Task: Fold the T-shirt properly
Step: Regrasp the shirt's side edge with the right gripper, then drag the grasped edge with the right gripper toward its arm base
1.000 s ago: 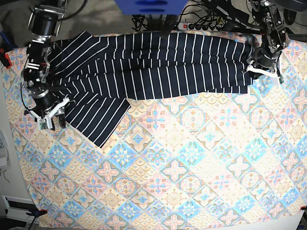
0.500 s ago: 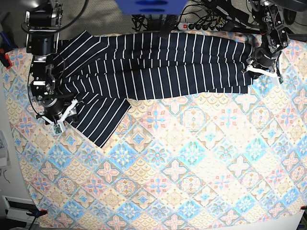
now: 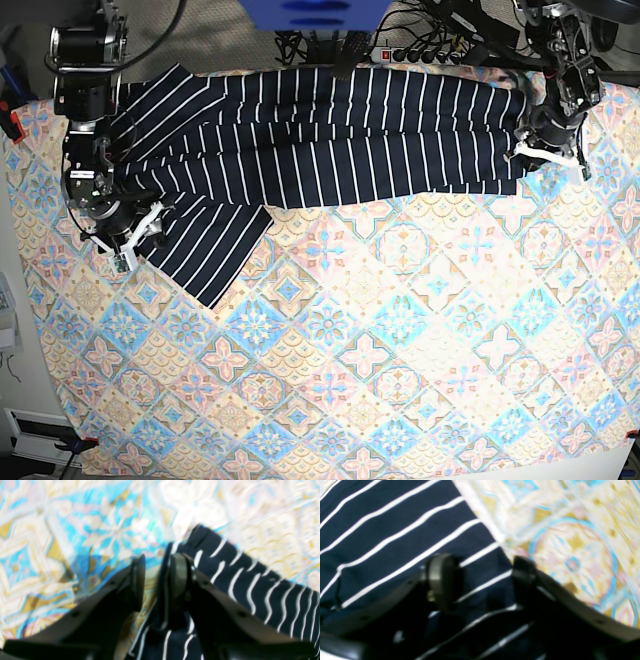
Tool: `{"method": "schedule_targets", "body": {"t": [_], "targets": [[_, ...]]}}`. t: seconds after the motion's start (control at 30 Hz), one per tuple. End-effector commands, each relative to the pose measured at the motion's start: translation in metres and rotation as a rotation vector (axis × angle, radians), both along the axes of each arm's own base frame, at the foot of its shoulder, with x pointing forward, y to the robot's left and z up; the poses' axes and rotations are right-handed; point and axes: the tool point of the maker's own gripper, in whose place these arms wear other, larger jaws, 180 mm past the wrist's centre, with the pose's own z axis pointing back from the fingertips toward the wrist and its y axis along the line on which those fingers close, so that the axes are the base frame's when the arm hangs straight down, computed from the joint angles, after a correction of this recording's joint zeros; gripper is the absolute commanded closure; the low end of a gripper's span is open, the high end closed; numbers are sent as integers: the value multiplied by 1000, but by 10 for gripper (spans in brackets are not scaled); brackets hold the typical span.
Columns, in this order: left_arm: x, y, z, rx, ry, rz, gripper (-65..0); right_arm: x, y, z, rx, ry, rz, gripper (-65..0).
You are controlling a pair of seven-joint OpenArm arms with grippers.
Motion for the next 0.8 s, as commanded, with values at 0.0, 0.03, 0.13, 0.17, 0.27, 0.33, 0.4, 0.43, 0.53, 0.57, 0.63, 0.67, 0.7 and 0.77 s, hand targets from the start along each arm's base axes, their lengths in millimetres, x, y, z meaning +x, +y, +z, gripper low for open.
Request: {"method": "schedule_targets", "body": {"t": [0.0, 0.03, 0.13, 0.17, 0.27, 0.33, 0.4, 0.43, 0.53, 0.57, 0.63, 0.67, 0.7, 0.77], "targets": [[8, 6, 11, 21, -41, -3, -174, 0, 3, 1, 0, 9, 31, -253], [9, 6, 12, 21, -43, -3, -173, 0, 4, 2, 2, 9, 35, -197], [9, 6, 12, 21, -43, -3, -173, 1, 4, 4, -1, 3, 35, -43], [9, 6, 12, 21, -43, -3, -173, 2, 4, 5, -2, -2, 38, 0], [9, 6, 12, 21, -43, -3, -173, 9, 9, 20, -10, -50, 59, -3], [9, 7, 12, 22, -43, -4, -173, 0, 11, 25, -15, -73, 69, 0], [9, 7, 12, 23, -44, -3, -173, -2, 9, 38, -27, -113, 67, 0], [9, 7, 12, 23, -44, -3, -173, -7, 8, 44, -36, -127, 69, 0], [10, 7, 12, 23, -46, -3, -173, -17, 7, 55, -70, -134, 78, 0], [10, 7, 12, 23, -46, -3, -173, -19, 9, 58, -76, -141, 86, 0], [10, 7, 12, 23, -46, -3, -173, -22, 12, 63, -85, -148, 99, 0], [10, 7, 12, 23, -46, -3, -173, -24, 13, 63, -91, -143, 104, 0], [11, 7, 13, 23, -47, -3, -173, -26, 14, 66, -97, -144, 111, 0], [16, 7, 15, 23, -60, -3, -173, -33, 14, 72, -117, -148, 117, 0]]}}
